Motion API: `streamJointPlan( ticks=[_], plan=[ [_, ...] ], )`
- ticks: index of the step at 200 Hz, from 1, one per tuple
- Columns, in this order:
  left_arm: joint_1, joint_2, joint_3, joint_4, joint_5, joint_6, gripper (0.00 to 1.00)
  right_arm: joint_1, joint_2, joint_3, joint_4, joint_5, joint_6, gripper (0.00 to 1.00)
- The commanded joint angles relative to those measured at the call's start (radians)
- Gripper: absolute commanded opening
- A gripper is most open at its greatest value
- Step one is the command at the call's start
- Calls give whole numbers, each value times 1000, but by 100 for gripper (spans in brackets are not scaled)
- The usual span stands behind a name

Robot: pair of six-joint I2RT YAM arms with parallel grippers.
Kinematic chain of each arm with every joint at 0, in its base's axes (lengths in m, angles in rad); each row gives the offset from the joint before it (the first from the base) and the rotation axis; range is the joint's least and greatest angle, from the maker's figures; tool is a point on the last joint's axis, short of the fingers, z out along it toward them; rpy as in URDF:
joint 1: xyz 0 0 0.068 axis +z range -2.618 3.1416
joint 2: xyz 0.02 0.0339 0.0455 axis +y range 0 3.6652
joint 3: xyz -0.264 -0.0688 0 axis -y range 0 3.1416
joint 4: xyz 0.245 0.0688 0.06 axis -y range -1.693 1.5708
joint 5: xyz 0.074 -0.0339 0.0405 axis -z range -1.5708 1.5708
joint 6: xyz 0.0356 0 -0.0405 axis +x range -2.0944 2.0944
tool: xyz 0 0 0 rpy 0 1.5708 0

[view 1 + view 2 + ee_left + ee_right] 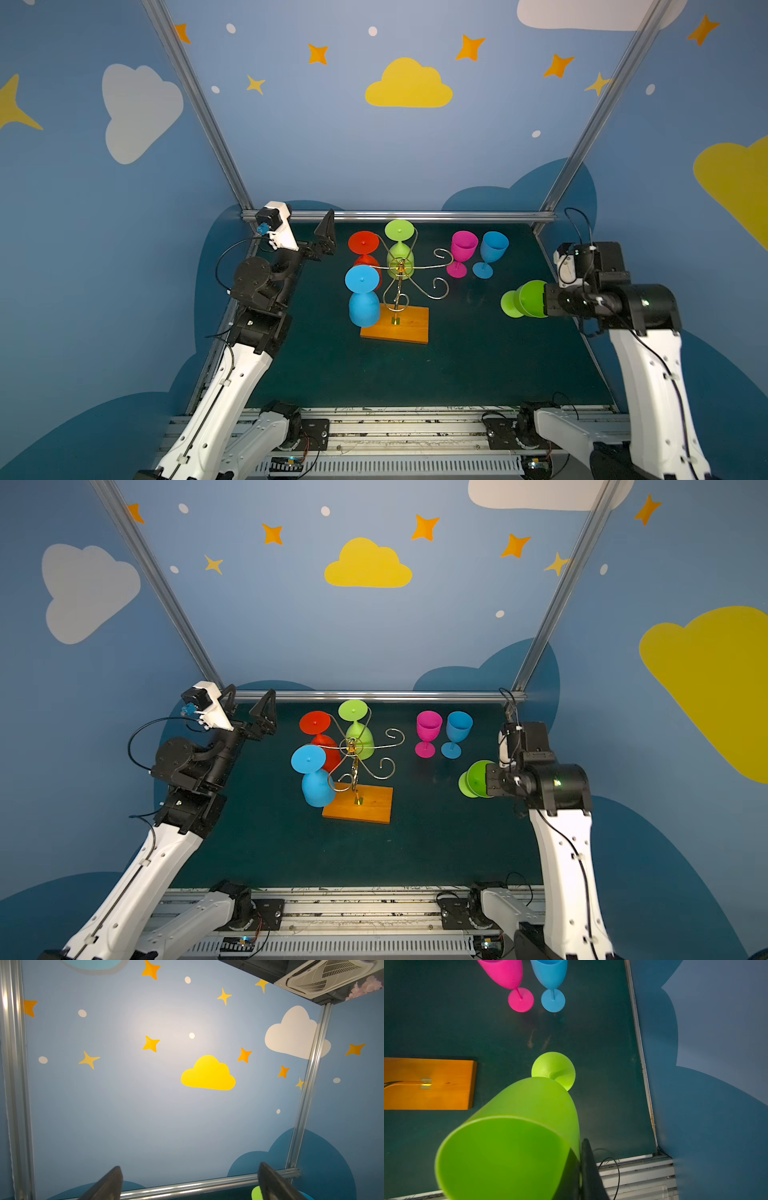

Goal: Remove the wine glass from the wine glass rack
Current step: 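Lower the green glass onto the table beside the cyan glass with the right gripper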

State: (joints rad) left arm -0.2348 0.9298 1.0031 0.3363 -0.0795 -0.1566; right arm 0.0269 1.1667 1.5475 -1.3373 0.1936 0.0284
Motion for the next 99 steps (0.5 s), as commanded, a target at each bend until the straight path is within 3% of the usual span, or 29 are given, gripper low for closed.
streamJointPlan(
  ticks=[1,66,99],
  plan=[
    [12,-26,-6,4,-7,-33,99,-83,74,21,89,-21,-33,0],
    [24,-35,-12,-15,-9,-30,99,-249,373,105,296,-105,-30,0],
    [23,-36,-18,-7,-10,-43,99,-276,641,407,122,-125,30,0]
  ],
)
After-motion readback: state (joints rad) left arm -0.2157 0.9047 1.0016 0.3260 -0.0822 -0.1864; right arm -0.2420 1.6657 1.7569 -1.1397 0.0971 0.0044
